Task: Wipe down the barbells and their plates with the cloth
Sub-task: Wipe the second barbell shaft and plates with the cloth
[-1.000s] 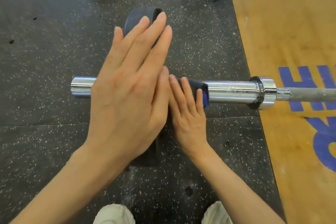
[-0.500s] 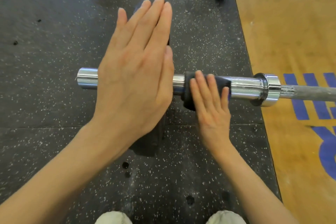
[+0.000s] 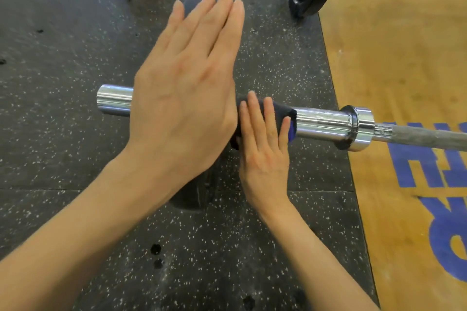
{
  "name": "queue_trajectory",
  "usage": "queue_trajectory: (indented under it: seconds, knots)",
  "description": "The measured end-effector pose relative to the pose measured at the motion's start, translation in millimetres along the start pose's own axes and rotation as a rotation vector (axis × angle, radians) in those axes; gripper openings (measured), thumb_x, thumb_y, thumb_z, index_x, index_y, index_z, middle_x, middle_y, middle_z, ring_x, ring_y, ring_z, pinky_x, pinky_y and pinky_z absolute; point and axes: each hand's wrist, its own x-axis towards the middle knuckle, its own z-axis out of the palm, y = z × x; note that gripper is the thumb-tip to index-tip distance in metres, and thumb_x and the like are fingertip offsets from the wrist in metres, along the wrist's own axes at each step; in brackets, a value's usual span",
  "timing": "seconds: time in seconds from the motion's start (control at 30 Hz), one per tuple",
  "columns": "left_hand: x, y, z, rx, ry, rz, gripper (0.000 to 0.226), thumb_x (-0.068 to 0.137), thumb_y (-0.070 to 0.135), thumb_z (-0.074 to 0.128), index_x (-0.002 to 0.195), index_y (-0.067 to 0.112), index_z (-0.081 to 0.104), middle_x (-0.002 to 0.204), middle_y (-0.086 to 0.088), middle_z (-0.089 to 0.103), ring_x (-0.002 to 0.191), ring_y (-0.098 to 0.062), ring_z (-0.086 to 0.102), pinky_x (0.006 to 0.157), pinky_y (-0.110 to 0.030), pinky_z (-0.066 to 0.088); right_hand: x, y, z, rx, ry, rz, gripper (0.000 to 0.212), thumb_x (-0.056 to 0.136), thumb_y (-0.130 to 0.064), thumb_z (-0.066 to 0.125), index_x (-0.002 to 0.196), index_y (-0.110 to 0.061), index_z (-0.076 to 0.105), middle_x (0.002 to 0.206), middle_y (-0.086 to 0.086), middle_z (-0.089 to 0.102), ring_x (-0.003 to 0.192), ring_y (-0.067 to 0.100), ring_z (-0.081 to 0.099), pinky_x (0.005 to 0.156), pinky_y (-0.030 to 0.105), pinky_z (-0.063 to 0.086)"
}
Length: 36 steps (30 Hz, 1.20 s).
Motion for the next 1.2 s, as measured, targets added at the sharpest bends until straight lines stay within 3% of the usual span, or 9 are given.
queue_trajectory:
  seconds: [0.2, 0.37, 0.43, 0.53, 0.67, 0.73, 0.97, 1.07, 1.2]
  knots:
    - [8, -5, 3, -0.037, 0.017, -0.021, 0.061, 0.093, 0.011, 0.029, 0.153, -0.001, 0.034, 0.160, -0.014, 0.034, 0.150, -0.027, 0.028, 0.125, -0.034, 0.009, 1, 7, -5, -0.048, -0.124, -0.107, 0.063, 0.101, -0.004, 0.040, 0.159, -0.011, 0.018, 0.167, 0.005, 0.016, 0.156, 0.021, 0.005, 0.126, 0.045, 0.000]
    - [7, -4, 3, -0.046, 0.006, -0.026, 0.062, 0.093, 0.010, 0.031, 0.153, 0.000, 0.034, 0.160, -0.013, 0.035, 0.150, -0.027, 0.028, 0.126, -0.036, 0.010, 39, -10, 1, -0.006, -0.077, 0.021, 0.043, 0.109, -0.026, 0.029, 0.137, -0.008, 0.056, 0.136, 0.011, 0.061, 0.131, 0.030, 0.052, 0.122, 0.046, 0.025]
    - [6, -4, 1, -0.052, 0.002, -0.025, 0.063, 0.092, 0.011, 0.030, 0.154, 0.001, 0.034, 0.160, -0.012, 0.035, 0.150, -0.027, 0.028, 0.125, -0.035, 0.010, 66, -17, -7, -0.062, -0.064, 0.097, 0.035, 0.103, -0.020, 0.034, 0.096, -0.010, 0.067, 0.092, 0.011, 0.068, 0.090, 0.033, 0.064, 0.091, 0.046, 0.047]
    - [3, -1, -1, -0.060, 0.009, -0.026, 0.065, 0.092, 0.016, 0.027, 0.154, 0.002, 0.034, 0.160, -0.012, 0.035, 0.150, -0.027, 0.029, 0.126, -0.036, 0.011, 100, -20, -14, -0.127, -0.351, 0.179, 0.037, 0.101, -0.011, 0.037, 0.077, -0.007, 0.065, 0.074, 0.015, 0.068, 0.071, 0.037, 0.066, 0.064, 0.037, 0.034]
    - [-8, 1, -1, -0.054, 0.032, -0.023, 0.061, 0.093, 0.008, 0.031, 0.154, -0.001, 0.033, 0.160, -0.013, 0.034, 0.150, -0.027, 0.028, 0.126, -0.037, 0.011, 64, -24, -22, -0.077, -0.290, 0.147, 0.046, 0.098, -0.023, 0.024, 0.104, -0.008, 0.067, 0.101, 0.014, 0.069, 0.100, 0.037, 0.063, 0.099, 0.051, 0.042]
    - [-15, 4, -1, -0.054, 0.048, -0.021, 0.060, 0.094, 0.005, 0.033, 0.153, -0.002, 0.033, 0.160, -0.014, 0.033, 0.150, -0.027, 0.028, 0.126, -0.038, 0.013, 37, -27, -26, -0.037, -0.333, 0.086, 0.047, 0.100, -0.027, 0.029, 0.131, -0.008, 0.058, 0.127, 0.010, 0.062, 0.126, 0.033, 0.052, 0.122, 0.048, 0.021]
    - [-43, 15, -5, -0.082, 0.080, -0.033, 0.061, 0.092, -0.002, 0.039, 0.153, -0.004, 0.033, 0.160, -0.016, 0.032, 0.150, -0.028, 0.028, 0.127, -0.039, 0.012, 113, -12, -30, 0.012, -0.799, 0.235, 0.037, 0.105, -0.018, 0.029, 0.120, -0.010, 0.062, 0.123, 0.013, 0.065, 0.110, 0.038, 0.062, 0.077, 0.039, 0.035]
    - [-53, 14, -5, -0.076, 0.091, -0.018, 0.059, 0.094, -0.003, 0.038, 0.153, -0.004, 0.032, 0.160, -0.016, 0.032, 0.150, -0.028, 0.028, 0.126, -0.040, 0.014, 74, -26, -35, -0.152, -0.509, 0.114, 0.026, 0.100, -0.015, 0.041, 0.093, -0.013, 0.065, 0.090, 0.008, 0.069, 0.084, 0.033, 0.066, 0.072, 0.039, 0.041]
    - [-70, 17, -6, -0.062, 0.123, -0.014, 0.052, 0.100, 0.002, 0.030, 0.152, -0.003, 0.030, 0.159, -0.017, 0.032, 0.150, -0.028, 0.028, 0.126, -0.040, 0.013, 16, -34, -40, 0.091, -0.266, 0.180, 0.035, 0.104, -0.023, 0.035, 0.120, -0.012, 0.064, 0.119, 0.004, 0.065, 0.120, 0.027, 0.056, 0.119, 0.042, 0.024]
